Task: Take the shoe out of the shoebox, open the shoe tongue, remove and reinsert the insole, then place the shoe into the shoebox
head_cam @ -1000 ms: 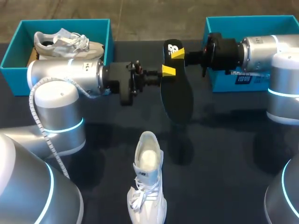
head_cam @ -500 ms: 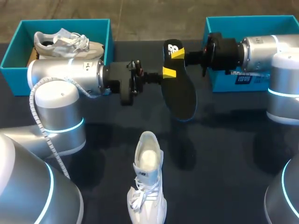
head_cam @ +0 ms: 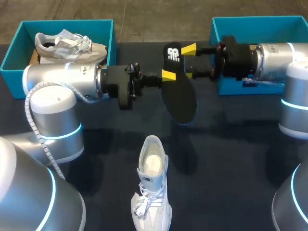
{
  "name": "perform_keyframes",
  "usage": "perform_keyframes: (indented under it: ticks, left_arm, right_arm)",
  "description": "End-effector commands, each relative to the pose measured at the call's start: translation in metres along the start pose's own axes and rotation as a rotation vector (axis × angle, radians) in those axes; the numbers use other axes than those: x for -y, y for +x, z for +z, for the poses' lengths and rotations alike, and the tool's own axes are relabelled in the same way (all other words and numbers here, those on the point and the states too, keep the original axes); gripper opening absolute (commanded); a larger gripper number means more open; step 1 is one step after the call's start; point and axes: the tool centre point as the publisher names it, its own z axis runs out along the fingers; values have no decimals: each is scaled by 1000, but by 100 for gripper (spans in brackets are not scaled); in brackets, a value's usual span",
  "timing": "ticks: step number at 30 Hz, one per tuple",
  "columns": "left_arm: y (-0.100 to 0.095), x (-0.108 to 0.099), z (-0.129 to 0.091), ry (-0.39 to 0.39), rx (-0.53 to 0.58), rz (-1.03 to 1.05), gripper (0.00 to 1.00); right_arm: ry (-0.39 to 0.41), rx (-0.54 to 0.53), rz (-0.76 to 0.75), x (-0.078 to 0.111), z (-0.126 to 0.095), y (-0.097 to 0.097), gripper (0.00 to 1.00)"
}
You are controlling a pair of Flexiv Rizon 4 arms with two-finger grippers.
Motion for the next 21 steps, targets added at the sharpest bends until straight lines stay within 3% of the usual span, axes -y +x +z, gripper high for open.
perform_keyframes:
  ticks: [1,6,11,16,21]
  left_arm:
    - [-1,10,-19,-8,-25,-17,0]
    - [2,15,-32,-9,-45,-80,0]
    - [-1,18,-55,45,-40,-309,0]
    - [-4,22,-68,75,-103,-456,0]
    - [-3,22,-72,158,-49,-782,0]
  right_arm:
    - [-20,4,1,16,-10,3,100]
    - [-5,7,6,22,-12,3,100]
    - [-4,18,9,25,-14,3,100]
    - [-4,18,9,25,-14,3,100]
    - [-4,18,9,25,-14,3,100]
